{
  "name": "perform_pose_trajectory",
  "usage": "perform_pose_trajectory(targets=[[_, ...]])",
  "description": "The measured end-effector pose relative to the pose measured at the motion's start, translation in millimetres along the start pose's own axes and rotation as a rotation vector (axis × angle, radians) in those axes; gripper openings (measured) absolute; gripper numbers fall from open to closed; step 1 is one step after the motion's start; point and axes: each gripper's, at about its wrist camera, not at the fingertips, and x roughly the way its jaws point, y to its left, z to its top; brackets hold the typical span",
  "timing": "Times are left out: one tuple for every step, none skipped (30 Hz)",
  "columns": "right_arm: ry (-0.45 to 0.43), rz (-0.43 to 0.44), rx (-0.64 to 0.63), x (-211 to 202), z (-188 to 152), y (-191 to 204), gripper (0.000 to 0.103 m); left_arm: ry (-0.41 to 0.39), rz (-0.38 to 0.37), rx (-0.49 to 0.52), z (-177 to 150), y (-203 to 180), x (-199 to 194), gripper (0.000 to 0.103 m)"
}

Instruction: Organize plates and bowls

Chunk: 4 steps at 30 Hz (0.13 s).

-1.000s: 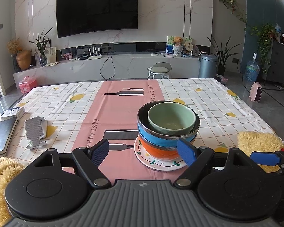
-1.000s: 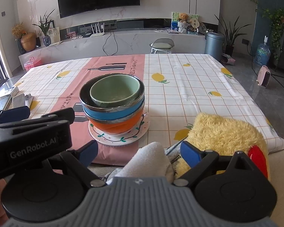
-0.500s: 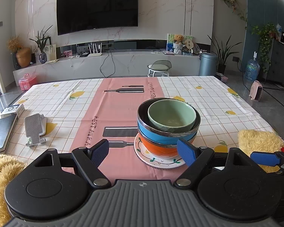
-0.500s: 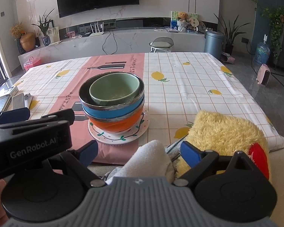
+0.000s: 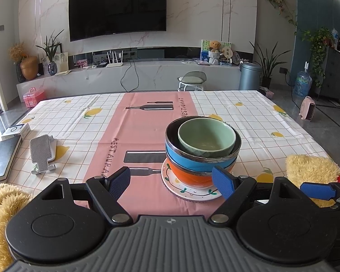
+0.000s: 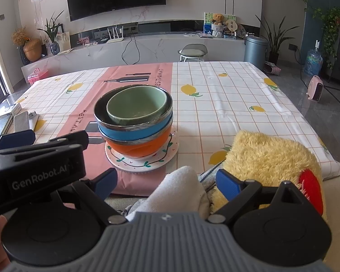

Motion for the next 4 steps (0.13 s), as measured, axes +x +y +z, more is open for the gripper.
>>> perform_pose_trajectory(targets=[[0.000, 0.001, 0.000, 0.1, 0.2, -0.1, 0.092, 0.000, 0.000, 0.000, 0.0, 0.0, 0.0, 0.096], [0.001, 0.001, 0.000, 0.5, -0.1, -0.1, 0.092, -0.001, 0.000, 0.000, -0.2, 0.0, -0.2, 0.096], [0.001, 0.002, 0.001, 0.8, -0.5, 0.0, 0.092, 0.000, 0.000, 0.000, 0.1, 0.1, 0.0, 0.096], [0.002, 0.002, 0.002, 1.1, -1.0, 0.1, 0.092, 0.001, 0.000, 0.000, 0.1, 0.0, 0.0, 0.096]])
